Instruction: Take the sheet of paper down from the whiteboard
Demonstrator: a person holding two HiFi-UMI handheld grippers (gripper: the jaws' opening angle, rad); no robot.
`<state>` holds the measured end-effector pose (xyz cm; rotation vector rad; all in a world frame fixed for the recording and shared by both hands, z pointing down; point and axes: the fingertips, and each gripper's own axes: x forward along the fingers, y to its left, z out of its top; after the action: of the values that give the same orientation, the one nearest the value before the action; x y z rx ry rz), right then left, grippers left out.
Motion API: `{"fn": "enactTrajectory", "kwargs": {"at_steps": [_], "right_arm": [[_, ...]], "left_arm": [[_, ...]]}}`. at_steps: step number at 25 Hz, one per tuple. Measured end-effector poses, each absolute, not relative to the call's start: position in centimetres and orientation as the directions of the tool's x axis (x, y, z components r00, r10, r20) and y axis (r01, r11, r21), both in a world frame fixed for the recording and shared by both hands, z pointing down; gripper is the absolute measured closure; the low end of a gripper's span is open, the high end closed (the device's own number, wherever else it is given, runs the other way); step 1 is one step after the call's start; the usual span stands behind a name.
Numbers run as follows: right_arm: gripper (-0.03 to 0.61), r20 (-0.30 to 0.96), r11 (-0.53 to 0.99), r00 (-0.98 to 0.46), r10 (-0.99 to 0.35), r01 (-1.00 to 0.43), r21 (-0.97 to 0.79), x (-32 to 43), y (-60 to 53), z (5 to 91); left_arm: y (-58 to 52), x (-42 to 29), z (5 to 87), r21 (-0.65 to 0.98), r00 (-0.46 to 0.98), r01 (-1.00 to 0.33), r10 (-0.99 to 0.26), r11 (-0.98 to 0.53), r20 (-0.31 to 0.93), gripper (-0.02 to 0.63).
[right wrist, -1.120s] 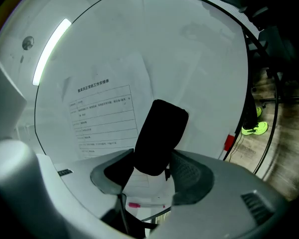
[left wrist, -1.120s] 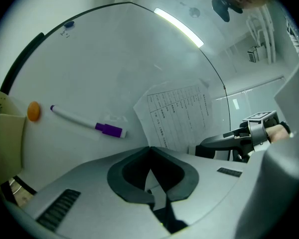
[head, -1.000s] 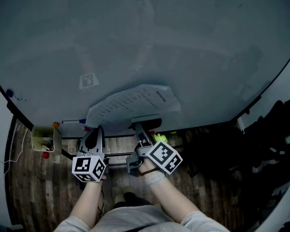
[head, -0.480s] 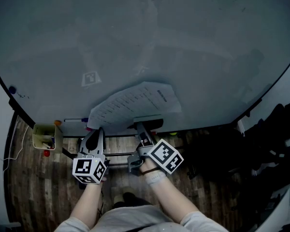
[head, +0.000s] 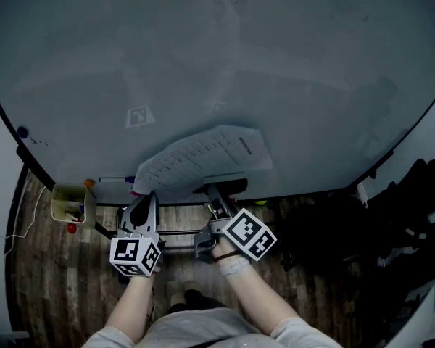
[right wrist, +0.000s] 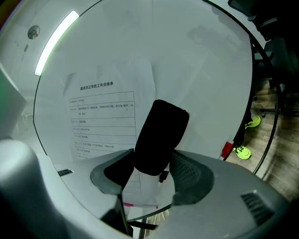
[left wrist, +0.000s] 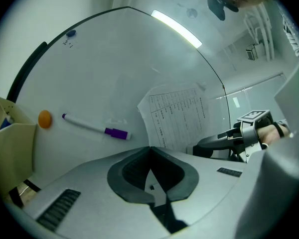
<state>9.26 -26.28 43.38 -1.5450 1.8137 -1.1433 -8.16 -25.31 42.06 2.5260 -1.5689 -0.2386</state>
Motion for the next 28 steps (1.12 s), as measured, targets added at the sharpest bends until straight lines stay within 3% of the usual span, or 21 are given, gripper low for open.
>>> {"fn": "enactTrajectory", "kwargs": {"at_steps": [28], "right_arm": [[0.347, 0.164, -0.003, -0.229, -0.96, -0.572, -0.82, 9.72, -26.04, 43.34]], "left_arm": [[-24.53, -8.64, 41.74, 0.191, 0.421, -0.886, -0.905, -0.423, -0.055, 0.6]]}}
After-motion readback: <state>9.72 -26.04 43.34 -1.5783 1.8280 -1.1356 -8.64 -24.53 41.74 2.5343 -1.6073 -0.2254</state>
